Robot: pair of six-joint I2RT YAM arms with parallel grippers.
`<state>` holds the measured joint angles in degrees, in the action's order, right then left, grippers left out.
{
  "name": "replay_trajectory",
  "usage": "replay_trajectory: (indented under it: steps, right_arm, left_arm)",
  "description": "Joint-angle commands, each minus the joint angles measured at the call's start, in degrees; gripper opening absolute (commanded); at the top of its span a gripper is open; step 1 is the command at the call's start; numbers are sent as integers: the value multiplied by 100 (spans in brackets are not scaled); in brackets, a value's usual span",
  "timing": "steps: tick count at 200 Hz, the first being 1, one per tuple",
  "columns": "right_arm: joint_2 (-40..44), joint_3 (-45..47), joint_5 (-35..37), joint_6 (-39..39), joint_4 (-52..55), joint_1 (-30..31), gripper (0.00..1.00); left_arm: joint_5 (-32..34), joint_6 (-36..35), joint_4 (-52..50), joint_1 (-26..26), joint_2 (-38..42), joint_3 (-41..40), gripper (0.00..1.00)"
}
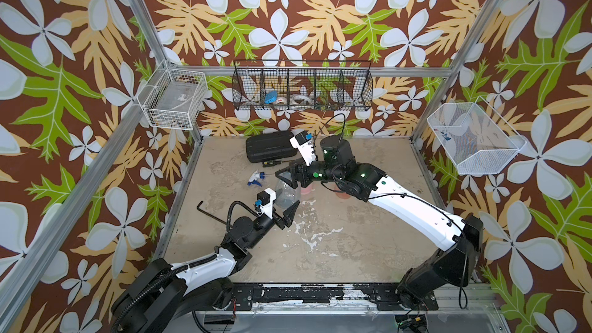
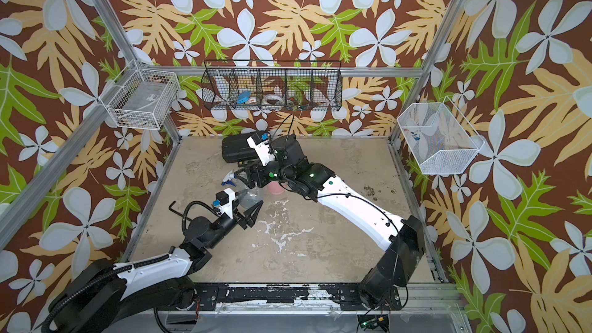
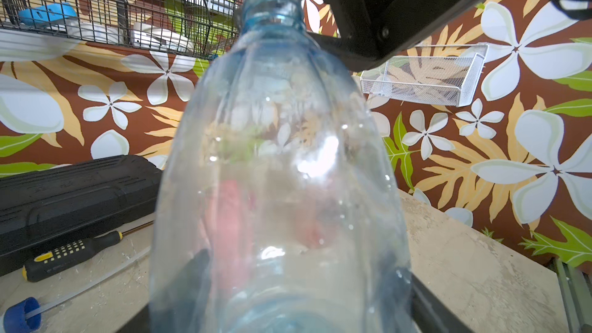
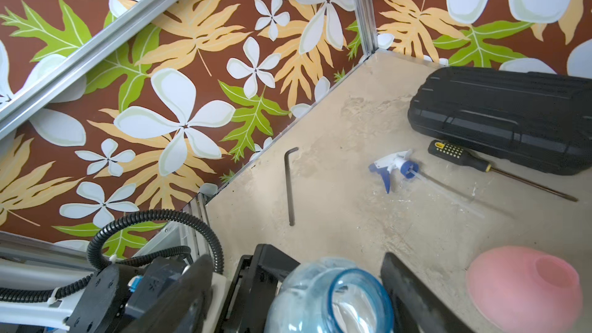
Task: Attach spray nozzles to spray bottles
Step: Pick up the spray bottle from the center of the board.
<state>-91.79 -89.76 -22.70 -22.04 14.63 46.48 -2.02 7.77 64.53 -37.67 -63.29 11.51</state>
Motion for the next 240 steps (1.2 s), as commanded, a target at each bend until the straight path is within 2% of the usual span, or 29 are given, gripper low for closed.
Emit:
replay_trajectory:
  steps: [1,176,207,225,240]
  right_arm:
    - [57,-34,-220,29,51,106,82]
    - [340,60,-293,69,142,582,81]
    - [580,200,218,165,303,582,81]
    - [742,43,960,320,707,449,81]
    - [927,89,1179,278,870,78,81]
  left_arm:
    - [-88,92,70,5,-14,57,66]
    - [26,311,33,4,301,-120,66]
    - [117,340,56,5,448,-243,66]
    - [586,496,-412,5,725,-192,65]
    - [1008,620,-965,3,1060,-123,65]
